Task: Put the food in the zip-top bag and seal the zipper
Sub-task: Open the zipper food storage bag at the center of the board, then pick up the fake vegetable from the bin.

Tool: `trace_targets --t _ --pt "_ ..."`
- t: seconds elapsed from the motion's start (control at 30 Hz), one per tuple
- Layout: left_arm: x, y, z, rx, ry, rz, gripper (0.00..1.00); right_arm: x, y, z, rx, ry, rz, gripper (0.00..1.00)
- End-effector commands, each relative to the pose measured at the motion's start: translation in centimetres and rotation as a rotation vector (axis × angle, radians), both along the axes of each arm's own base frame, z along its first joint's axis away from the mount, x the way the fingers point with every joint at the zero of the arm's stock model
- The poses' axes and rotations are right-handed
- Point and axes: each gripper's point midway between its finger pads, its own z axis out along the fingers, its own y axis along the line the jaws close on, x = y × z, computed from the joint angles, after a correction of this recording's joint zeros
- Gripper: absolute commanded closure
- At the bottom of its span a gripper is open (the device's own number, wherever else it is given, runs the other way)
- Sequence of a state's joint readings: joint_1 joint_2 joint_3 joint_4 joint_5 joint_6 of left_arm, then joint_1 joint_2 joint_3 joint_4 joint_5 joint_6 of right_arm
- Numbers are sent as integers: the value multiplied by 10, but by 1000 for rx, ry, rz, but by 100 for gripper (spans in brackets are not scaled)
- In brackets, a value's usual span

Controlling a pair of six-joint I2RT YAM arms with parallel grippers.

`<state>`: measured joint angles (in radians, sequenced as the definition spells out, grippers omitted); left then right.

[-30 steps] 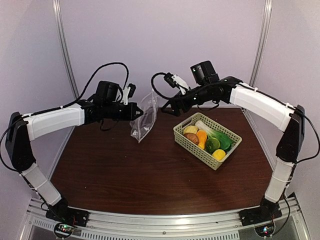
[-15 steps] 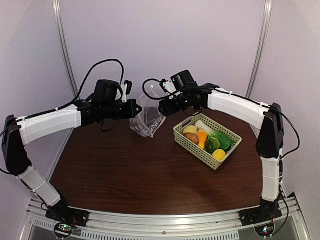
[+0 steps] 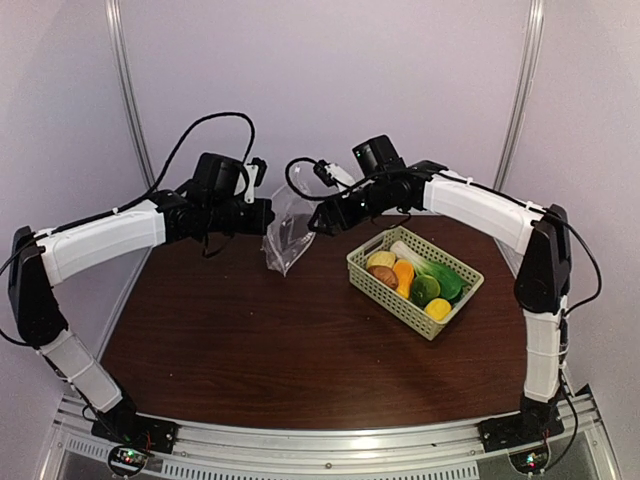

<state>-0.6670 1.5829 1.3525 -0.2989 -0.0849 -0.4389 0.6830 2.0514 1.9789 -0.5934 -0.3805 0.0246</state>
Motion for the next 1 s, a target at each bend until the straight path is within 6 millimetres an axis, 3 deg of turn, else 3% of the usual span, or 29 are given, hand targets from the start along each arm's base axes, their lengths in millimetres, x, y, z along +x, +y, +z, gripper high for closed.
trace_targets --t 0.0,0.07,0.17,0.33,0.43,0.53,0.77,0.97 --pt "13 11 -17 84 15 3 100 -70 1 48 87 48 310 8" --pt "12 14 -22 93 20 -4 100 -73 -21 48 48 25 294 5" --pt "8 10 -26 92 25 -49 100 -58 -65 33 -14 18 204 6" --pt "0 -1 -25 45 45 -140 100 -35 -134 -18 -184 65 88 11" --pt "-2 -2 -27 44 51 -164 100 -31 -158 -50 -329 42 89 18" --pt "-5 -4 -26 36 54 -183 100 -27 -167 -70 -412 26 104 22" --pt "-6 -1 -25 41 49 -185 100 -18 -165 -105 -457 83 125 35" --pt "-5 0 -27 42 54 -185 100 -23 -156 -120 -428 139 180 31"
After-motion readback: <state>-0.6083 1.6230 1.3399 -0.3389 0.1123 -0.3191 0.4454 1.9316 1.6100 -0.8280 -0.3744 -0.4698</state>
